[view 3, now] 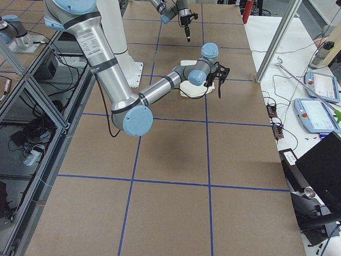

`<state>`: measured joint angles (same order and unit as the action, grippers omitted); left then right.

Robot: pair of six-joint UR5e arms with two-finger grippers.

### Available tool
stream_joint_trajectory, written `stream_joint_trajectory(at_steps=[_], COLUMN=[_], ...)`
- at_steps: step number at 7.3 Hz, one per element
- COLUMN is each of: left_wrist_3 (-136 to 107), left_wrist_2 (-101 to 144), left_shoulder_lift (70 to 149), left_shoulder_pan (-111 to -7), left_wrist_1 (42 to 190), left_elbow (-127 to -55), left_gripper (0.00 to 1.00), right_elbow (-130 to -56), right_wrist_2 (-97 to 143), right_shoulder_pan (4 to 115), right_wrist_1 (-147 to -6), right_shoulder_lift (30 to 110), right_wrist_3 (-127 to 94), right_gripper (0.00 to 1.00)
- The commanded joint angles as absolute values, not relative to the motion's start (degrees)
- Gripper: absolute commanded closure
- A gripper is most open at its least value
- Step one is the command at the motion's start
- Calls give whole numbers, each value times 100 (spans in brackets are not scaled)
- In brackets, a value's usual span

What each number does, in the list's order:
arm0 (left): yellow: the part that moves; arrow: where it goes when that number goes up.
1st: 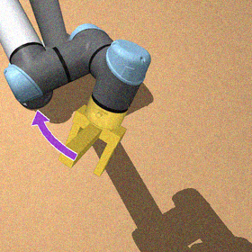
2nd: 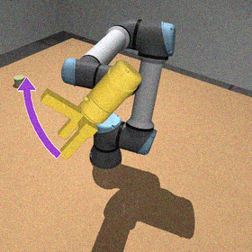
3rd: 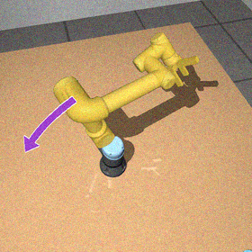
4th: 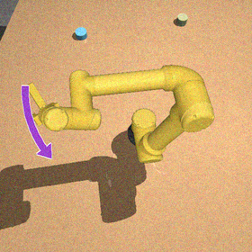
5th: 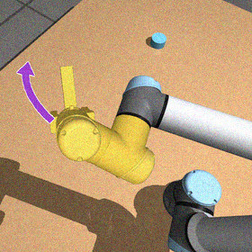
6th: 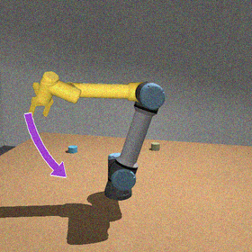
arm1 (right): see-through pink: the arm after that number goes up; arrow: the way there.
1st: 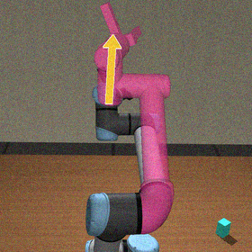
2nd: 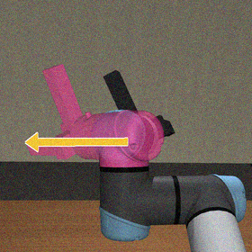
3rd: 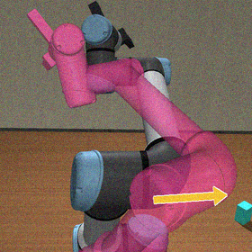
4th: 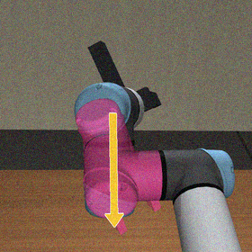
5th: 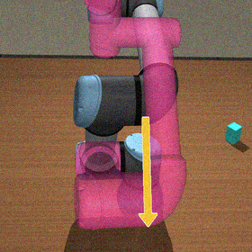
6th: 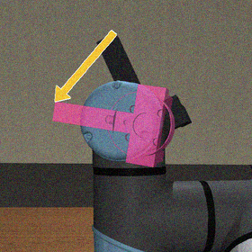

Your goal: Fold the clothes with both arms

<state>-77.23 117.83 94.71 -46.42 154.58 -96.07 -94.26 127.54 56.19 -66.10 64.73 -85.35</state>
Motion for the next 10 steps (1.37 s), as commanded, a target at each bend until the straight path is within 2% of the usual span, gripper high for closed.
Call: stream_joint_trajectory(at_steps=[1,3,4,5,6,7,8,9,10], left_wrist_3=[-5417,-2581,-1235,-378,118,706,1304,1370,1362], left_wrist_2=[12678,13060,13052,13000,12990,13008,13025,13008,13043], left_shoulder_lift=[8722,8604,8639,8779,9041,8931,8416,8011,7972], left_shoulder_pan=[-6215,-7806,-8544,-8952,-9078,-9157,-9167,-9150,-9132], left_wrist_1=[15057,13614,12457,11079,9891,8948,8547,8682,8701], left_elbow=[-9756,-9826,-10000,-10150,-10256,-10387,-10484,-10625,-10591], left_gripper=[100,100,100,96,1,0,0,0,0], right_elbow=[-9686,-9616,-9511,-9536,-9519,-9571,-9580,-9597,-9641], right_wrist_2=[13716,13720,13676,13658,13667,13710,13711,13737,13737], right_shoulder_pan=[6789,7529,7758,7961,8050,8120,8243,8453,8620], right_wrist_1=[-6618,-6627,-6636,-6679,-6688,-6950,-7361,-8035,-8677], right_shoulder_lift=[7370,8538,8830,9059,9340,9473,9544,9493,9466], right_wrist_3=[-7048,-4680,-3884,-3406,-2949,-2501,-1748,-905,-200], right_gripper=[85,76,71,1,0,0,0,0,0])
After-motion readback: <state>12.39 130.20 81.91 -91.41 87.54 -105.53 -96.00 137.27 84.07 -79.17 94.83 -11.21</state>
